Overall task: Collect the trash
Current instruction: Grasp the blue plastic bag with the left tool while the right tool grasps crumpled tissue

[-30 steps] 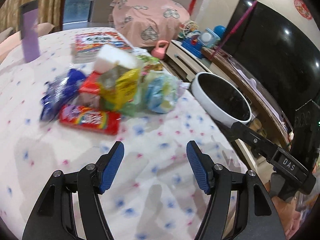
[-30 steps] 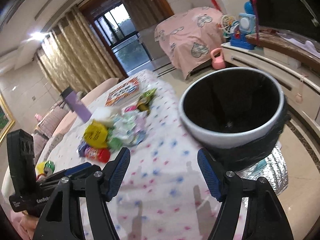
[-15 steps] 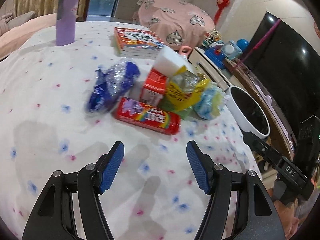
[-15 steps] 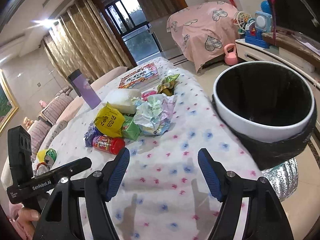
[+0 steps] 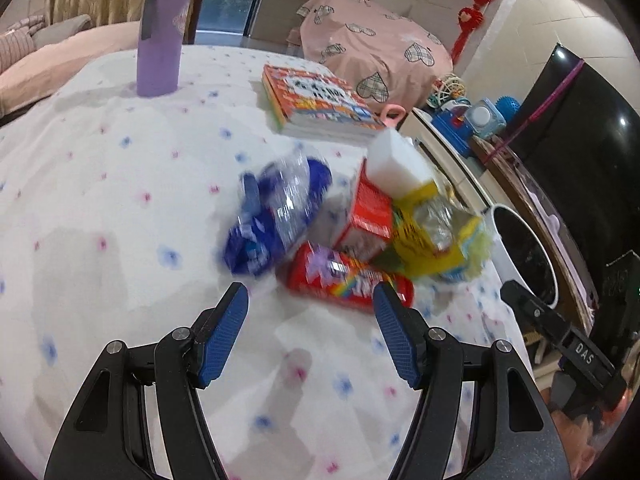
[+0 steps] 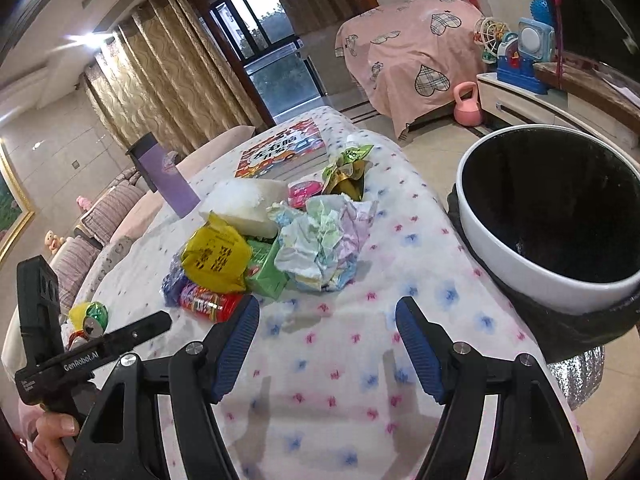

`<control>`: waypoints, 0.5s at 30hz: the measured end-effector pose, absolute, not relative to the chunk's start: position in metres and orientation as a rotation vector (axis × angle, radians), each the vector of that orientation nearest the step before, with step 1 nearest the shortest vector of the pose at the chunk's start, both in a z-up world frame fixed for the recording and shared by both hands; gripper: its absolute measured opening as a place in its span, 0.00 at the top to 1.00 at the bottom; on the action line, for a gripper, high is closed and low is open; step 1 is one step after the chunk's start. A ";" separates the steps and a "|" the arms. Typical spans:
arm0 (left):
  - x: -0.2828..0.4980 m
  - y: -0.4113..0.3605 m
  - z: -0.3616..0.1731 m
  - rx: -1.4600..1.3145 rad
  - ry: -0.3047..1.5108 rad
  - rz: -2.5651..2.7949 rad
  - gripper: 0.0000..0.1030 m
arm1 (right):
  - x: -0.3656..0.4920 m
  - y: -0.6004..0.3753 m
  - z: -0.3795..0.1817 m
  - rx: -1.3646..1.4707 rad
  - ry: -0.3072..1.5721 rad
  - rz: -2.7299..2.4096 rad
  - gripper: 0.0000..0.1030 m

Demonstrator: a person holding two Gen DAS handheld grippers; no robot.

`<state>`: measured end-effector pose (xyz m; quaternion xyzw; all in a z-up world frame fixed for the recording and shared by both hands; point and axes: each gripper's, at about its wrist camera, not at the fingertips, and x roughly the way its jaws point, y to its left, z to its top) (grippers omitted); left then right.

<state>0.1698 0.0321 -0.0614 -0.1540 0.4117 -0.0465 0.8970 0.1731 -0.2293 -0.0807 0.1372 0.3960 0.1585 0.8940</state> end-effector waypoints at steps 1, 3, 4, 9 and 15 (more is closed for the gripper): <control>0.174 0.033 -0.061 -0.312 0.849 -0.091 0.36 | 0.177 -0.229 -0.081 0.285 0.823 0.329 0.30; 0.185 0.037 -0.061 -0.298 0.843 -0.072 0.36 | 0.184 -0.227 -0.082 0.285 0.826 0.330 0.30; 0.191 0.040 -0.062 -0.300 0.839 -0.057 0.36 | 0.188 -0.225 -0.083 0.285 0.829 0.330 0.30; 0.216 0.052 -0.076 -0.330 0.882 -0.039 0.36 | 0.207 -0.219 -0.090 0.296 0.853 0.338 0.30; 0.224 0.048 -0.084 -0.293 0.899 -0.065 0.54 | 0.221 -0.216 -0.099 0.307 0.876 0.332 0.43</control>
